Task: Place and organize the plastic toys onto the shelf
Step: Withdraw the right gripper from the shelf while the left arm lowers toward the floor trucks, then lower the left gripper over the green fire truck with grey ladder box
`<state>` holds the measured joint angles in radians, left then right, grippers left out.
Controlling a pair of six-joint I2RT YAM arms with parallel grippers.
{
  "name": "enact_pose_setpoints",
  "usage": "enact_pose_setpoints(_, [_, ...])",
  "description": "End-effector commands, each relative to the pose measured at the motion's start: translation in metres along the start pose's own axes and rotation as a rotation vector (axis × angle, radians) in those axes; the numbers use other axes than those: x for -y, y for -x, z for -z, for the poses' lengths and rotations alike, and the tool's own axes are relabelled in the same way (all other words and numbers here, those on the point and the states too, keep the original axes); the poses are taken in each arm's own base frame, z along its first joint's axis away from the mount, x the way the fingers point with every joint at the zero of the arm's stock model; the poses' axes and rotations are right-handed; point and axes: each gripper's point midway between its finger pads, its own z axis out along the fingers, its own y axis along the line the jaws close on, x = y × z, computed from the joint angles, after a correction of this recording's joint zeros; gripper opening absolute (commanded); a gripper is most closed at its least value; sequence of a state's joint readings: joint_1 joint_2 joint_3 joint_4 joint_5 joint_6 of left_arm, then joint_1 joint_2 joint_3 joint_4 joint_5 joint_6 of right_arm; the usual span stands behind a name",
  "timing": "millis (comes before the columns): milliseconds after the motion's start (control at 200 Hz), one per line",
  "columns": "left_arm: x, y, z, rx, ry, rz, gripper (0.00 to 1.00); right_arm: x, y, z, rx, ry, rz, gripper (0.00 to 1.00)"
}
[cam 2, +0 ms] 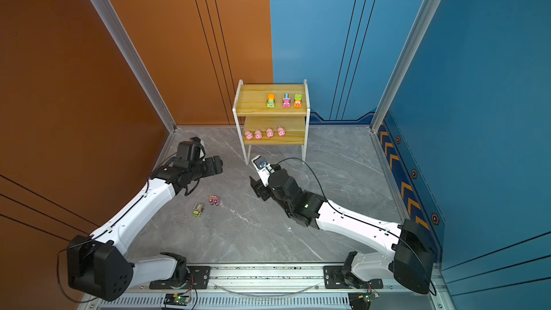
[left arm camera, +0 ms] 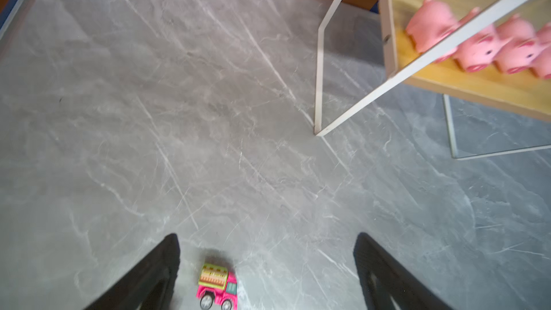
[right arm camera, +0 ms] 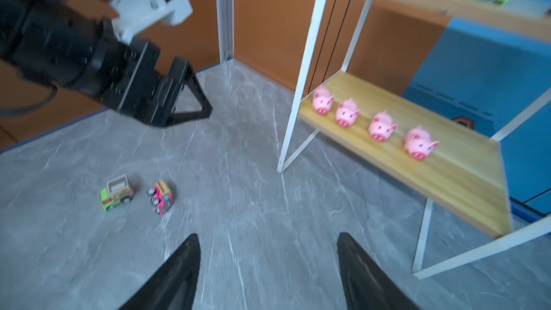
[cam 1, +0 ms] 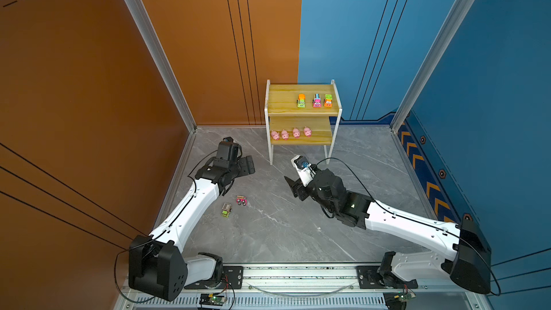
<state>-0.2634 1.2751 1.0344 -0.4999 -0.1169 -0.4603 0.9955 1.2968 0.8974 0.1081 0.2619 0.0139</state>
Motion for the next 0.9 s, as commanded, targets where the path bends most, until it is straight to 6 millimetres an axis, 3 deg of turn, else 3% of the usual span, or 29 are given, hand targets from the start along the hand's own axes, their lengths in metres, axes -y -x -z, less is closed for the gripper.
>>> enact_pose_setpoints(0, [-0.032,-0.045,0.001,-0.118,0.165,0.054,0.91,-0.023,-0.015,0.003,0.012,0.123,-0.061,0.73])
enact_pose_setpoints(180, [-0.051,-0.077,0.002,-0.210,0.248,0.073,0.90,-0.037,-0.072,-0.001,-0.106,0.170,-0.024,0.72])
enact_pose_setpoints(320, [-0.072,-0.096,0.010,-0.256,0.287,0.145,0.90,-0.040,-0.093,0.002,-0.138,0.203,-0.015,0.72])
enact_pose_setpoints(696, [-0.089,-0.132,0.007,-0.360,0.288,0.183,0.91,-0.041,-0.115,-0.004,-0.131,0.237,-0.035,0.72])
enact_pose_setpoints(896, [-0.105,-0.137,-0.003,-0.356,0.331,0.210,0.93,-0.041,-0.118,-0.002,-0.114,0.238,-0.046,0.72])
